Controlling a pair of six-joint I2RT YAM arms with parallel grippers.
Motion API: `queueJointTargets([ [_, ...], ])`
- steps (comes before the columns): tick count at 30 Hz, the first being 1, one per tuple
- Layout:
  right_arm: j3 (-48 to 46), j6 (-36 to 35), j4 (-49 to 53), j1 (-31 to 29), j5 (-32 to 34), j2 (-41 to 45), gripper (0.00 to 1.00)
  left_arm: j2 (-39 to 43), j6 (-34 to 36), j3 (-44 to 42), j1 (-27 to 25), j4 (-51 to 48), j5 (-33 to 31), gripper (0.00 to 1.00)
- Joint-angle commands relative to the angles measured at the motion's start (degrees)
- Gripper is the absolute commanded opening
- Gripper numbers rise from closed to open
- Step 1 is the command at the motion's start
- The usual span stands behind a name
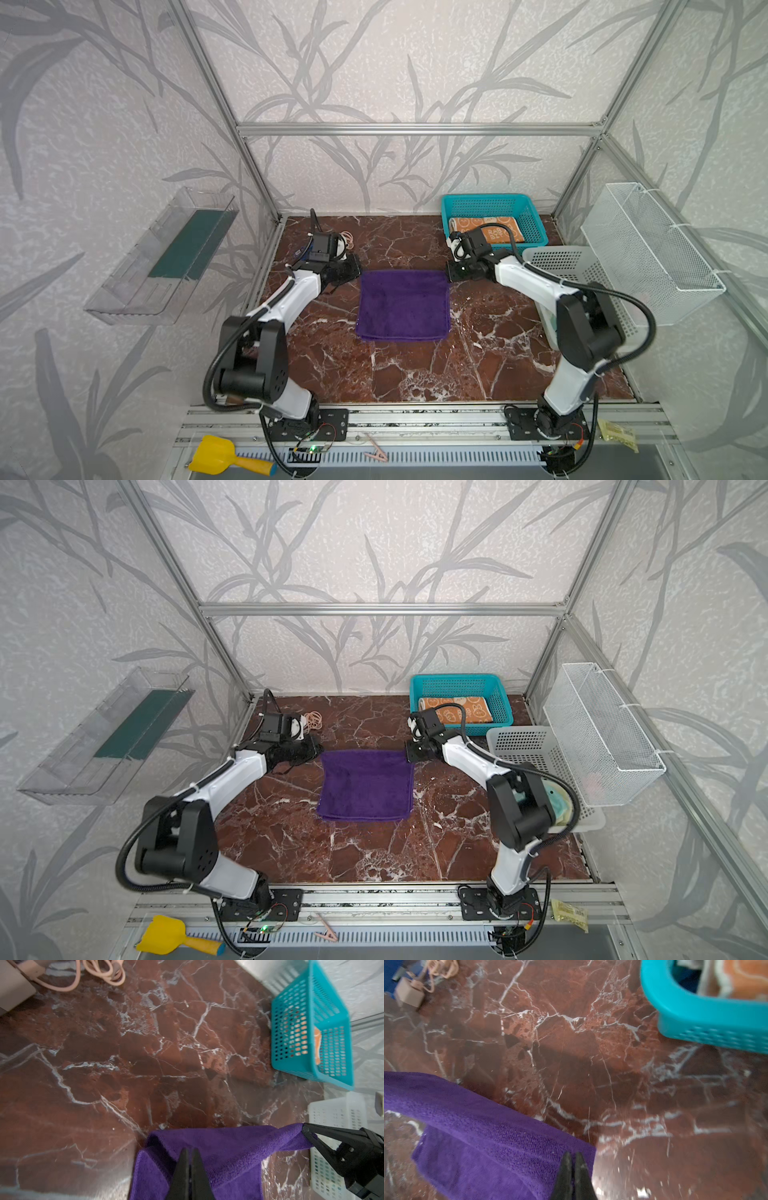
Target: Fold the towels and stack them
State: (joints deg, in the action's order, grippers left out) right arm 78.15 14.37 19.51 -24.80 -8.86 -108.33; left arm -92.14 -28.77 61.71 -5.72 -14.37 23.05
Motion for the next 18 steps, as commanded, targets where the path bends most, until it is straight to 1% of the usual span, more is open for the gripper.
queueJointTargets([
  [1,6.88,-3.29,-3.00,1.07,-0.29,-3.82,0.00,-5.24,-0.21,6.53,1.38,7.75,1.40,0.00],
  [5,7.60,-5.01,-7.38,1.37,1.30,-5.25,0.00,-10.36,1.87,11.02,2.08,8.32,2.02,0.00],
  [9,7.36,-5.99,-8.82,2.28,-0.05,-4.74,0.00,-10.97,1.88,10.77,3.33,9.88,2.86,0.00],
  [14,4.64,-5.96,-8.70,2.50,-3.80,-1.60,0.00,-7.12,2.24,6.69,3.61,8.69,2.93,0.00],
  [18,-1.96,-3.87,-9.44,2.25,-6.75,3.08,0.00,-2.09,1.97,-0.41,3.71,8.55,3.05,0.00],
])
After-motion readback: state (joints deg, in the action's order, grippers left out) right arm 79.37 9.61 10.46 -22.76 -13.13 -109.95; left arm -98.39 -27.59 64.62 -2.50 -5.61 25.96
